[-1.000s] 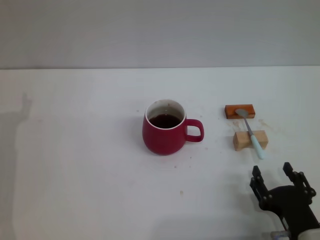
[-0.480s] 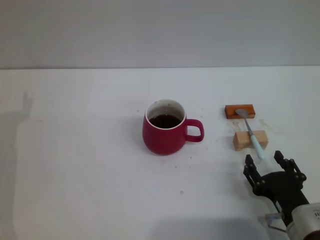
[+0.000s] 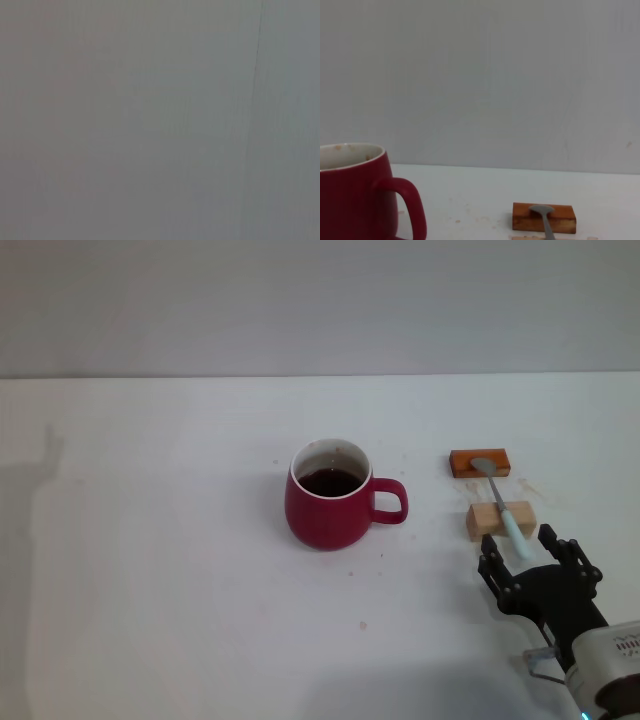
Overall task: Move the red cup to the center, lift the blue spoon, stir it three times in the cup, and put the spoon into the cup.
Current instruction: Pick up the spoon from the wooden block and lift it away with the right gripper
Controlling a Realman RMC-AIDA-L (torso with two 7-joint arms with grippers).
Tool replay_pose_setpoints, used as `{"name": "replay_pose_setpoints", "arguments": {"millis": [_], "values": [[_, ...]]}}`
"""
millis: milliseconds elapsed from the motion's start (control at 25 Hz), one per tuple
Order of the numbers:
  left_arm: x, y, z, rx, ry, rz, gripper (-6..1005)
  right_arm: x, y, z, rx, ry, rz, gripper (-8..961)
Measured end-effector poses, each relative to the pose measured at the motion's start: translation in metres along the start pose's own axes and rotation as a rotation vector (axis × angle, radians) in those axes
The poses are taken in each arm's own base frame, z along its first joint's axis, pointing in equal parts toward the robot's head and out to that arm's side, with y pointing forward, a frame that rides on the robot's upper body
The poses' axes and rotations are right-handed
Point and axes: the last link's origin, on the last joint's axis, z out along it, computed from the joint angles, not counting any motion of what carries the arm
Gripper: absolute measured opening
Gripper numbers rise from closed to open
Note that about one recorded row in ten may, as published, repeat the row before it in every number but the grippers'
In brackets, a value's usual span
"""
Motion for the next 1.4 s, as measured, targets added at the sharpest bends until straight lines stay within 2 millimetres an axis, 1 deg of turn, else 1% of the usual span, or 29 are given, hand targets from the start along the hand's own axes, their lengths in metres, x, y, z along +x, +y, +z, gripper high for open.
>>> {"name": "replay_pose_setpoints", "arguments": {"millis": [480, 880, 1400], "values": [[0.0007, 0.0005, 0.0004, -0.001, 0.004, 0.000, 863, -0.0031, -0.0026, 0.0087, 0.004, 0.002, 0.000, 699], [0.0015, 0.0006, 0.0004, -0.002, 0.010, 0.000, 861, -0.0031, -0.0044, 0.0098, 0.005, 0.002, -0.009, 689], [0.0021, -0.0019, -0.0021, 0.003, 0.017, 0.002, 861, 0.0002, -0.0047, 0.0101, 0.004, 0.024, -0.007, 412]]}}
